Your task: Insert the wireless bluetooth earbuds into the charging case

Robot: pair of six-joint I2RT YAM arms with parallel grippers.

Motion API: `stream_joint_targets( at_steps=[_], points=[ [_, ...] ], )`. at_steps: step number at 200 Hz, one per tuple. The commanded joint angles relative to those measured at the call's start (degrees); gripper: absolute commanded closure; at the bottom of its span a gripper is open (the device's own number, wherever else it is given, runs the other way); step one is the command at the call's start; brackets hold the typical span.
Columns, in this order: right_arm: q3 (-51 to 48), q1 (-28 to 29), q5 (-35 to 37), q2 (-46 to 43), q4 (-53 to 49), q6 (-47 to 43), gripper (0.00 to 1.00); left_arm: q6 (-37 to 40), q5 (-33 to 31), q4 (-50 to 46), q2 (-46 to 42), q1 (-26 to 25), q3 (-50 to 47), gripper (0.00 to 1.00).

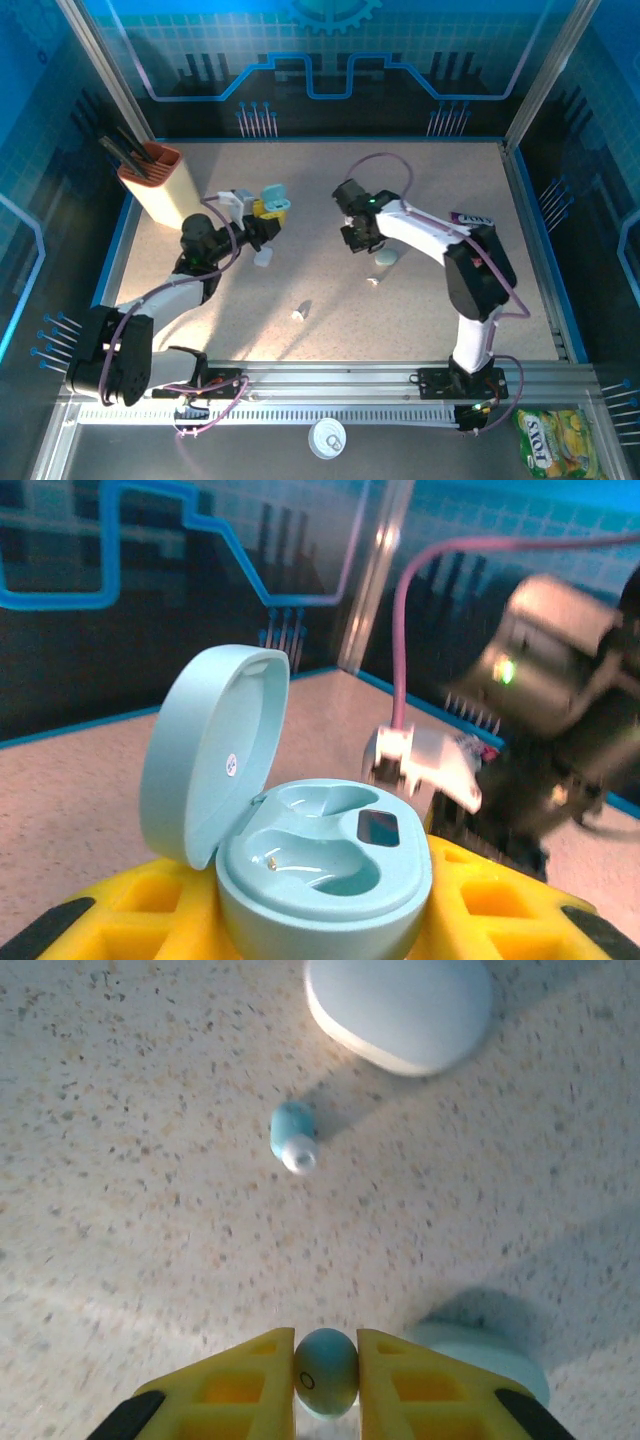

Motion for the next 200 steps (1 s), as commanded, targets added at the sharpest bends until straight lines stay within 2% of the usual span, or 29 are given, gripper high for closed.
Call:
stream_joint_targets(
  at_steps=[1, 49, 65, 131, 200],
  points=[
    [-5.56, -3.33, -14.35, -5.17, 3.28, 4.77, 0.81, 6.81, 2.45, -2.23, 1.67, -1.71, 2.77, 0.61],
    [-15.38, -9.65, -30.20, -14.25, 12.11, 9.09, 0.81, 7.10, 5.48, 0.95, 5.92, -4.86, 4.60, 0.61],
    [-17.40, -11.02, -32.85, -16.83, 13.79, 10.04, 0.81, 7.10, 5.43, 1.28, 7.23, -5.92, 5.39, 0.62],
    [-18.46, -11.70, -37.81, -23.99, 15.54, 10.39, 0.80, 8.07, 5.78, 2.54, 10.50, -9.13, 7.59, 0.62],
    [-10.10, -3.10, -36.06, -27.85, 13.72, 1.53, 0.78, 10.71, 7.48, 4.46, 11.94, -11.78, 8.03, 0.61]
  ],
)
